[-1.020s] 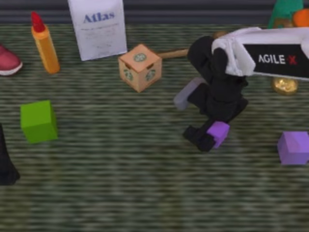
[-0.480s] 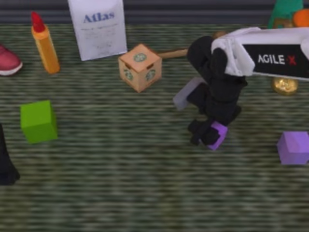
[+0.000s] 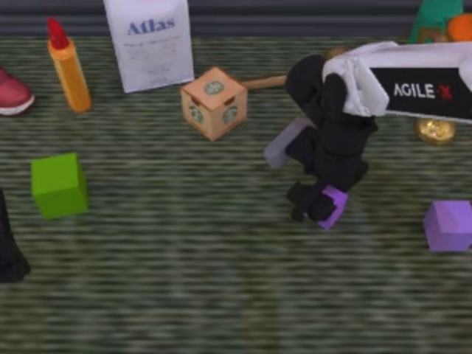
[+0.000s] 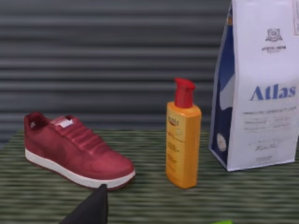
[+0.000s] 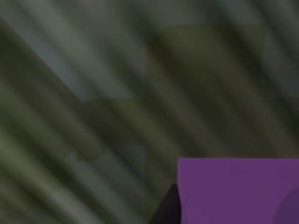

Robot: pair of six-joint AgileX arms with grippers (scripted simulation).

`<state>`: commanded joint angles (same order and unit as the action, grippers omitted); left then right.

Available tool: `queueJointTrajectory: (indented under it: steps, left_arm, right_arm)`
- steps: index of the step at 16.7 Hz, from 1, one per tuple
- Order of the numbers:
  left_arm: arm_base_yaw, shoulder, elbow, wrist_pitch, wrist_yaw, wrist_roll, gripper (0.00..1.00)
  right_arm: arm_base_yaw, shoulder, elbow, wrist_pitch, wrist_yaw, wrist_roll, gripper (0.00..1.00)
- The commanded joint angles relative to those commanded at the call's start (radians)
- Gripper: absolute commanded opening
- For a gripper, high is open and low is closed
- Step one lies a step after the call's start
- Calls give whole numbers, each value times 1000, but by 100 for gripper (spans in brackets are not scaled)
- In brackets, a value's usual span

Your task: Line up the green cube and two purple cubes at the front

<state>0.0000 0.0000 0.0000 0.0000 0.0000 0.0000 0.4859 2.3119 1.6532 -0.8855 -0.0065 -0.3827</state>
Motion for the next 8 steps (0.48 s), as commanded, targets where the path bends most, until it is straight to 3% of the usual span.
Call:
queueJointTrajectory:
  steps: [8]
  left_arm:
    - [0, 0, 0, 0, 0, 0, 100]
  right_arm:
    - [8, -75, 132, -214, -1, -2, 0]
